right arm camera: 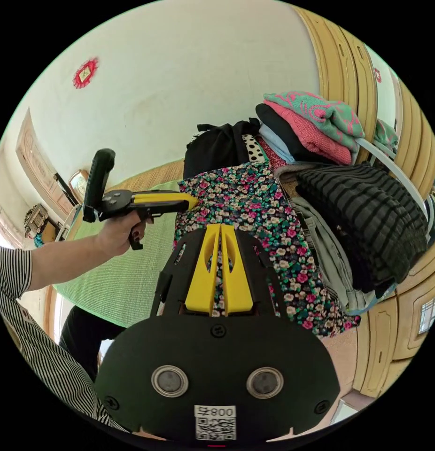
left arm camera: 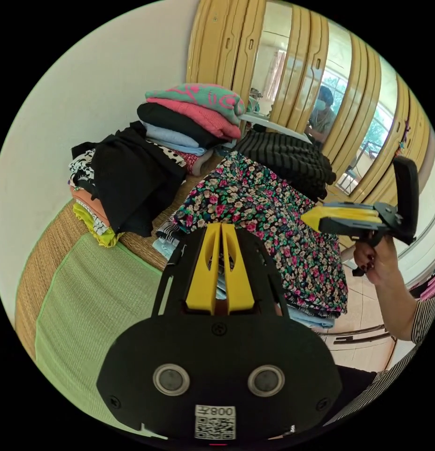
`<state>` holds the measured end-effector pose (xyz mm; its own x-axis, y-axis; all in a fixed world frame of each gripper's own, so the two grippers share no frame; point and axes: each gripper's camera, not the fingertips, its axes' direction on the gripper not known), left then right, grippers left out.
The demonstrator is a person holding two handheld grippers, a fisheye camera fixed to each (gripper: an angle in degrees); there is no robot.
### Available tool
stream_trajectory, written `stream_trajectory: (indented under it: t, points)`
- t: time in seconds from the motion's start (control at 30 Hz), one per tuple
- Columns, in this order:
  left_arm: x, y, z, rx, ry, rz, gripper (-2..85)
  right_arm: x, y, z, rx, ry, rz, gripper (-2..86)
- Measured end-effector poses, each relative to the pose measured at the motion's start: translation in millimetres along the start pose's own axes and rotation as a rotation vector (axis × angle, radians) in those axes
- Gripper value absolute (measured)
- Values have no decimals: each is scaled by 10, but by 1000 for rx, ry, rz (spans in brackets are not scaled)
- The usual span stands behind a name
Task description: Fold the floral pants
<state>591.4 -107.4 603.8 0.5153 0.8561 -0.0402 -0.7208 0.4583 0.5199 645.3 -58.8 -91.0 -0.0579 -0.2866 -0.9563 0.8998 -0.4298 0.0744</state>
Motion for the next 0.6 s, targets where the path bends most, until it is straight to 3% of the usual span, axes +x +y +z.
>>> stream_trajectory:
  t: [0.1,0.17,0.27,0.43,0.6]
  points:
    - [37,80,-23,28,-40,20,6,16,340,61,-44,48,4,2]
    - [55,107,107,-47,-55,43,5,112,467,229,-112,32,43,3]
    - [45,150,20,-3,-34,23,5,318,581,76,-66,-43,119,6]
    - [93,337,-265,103,13,48,4,986,887,-612,180,-30,296,42]
    - [134,603,-404,135,53,55,3,2291,1471,-1261,399,-22,660,90]
